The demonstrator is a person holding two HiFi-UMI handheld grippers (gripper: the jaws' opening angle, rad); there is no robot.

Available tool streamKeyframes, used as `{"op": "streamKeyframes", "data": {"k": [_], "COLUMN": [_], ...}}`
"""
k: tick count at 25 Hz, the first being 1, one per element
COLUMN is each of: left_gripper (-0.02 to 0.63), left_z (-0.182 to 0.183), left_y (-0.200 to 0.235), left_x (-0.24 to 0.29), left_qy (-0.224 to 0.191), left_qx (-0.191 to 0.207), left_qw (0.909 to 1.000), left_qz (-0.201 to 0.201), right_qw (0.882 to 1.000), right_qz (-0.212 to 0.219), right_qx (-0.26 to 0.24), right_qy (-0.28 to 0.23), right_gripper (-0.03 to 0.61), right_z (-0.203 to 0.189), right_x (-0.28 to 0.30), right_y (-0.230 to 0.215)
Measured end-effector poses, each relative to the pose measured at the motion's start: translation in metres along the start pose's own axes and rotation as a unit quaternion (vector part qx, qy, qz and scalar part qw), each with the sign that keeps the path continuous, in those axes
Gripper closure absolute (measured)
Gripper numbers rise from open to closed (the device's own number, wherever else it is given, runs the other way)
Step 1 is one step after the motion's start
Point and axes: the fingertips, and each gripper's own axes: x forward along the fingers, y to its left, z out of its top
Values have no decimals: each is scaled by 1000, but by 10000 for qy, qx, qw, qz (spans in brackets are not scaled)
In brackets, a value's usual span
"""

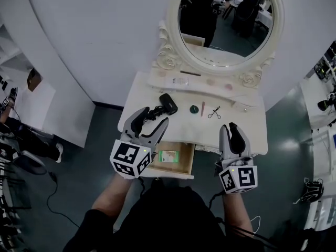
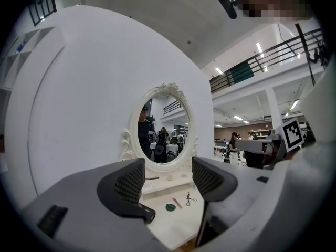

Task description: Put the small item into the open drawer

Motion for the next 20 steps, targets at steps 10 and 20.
{"op": "streamKeyframes", "data": {"k": [10,20], "left_gripper": [334,334], "left_z": [-1,-5], "left_y": [-6,-7], "left_x": [2,1], "left_qy": [36,95], "left_qx": [40,72], "left_qw": [9999,9996], "left_qz": [-158,-249], "right_qw": [9999,9998], "right_qz": [-101,-52], "right_qx": [-119,-211], "right_qy": [1,-15], "right_gripper": [500,512], "right_z": [1,2], "right_x": [-3,-3], "right_y": [1,9]}}
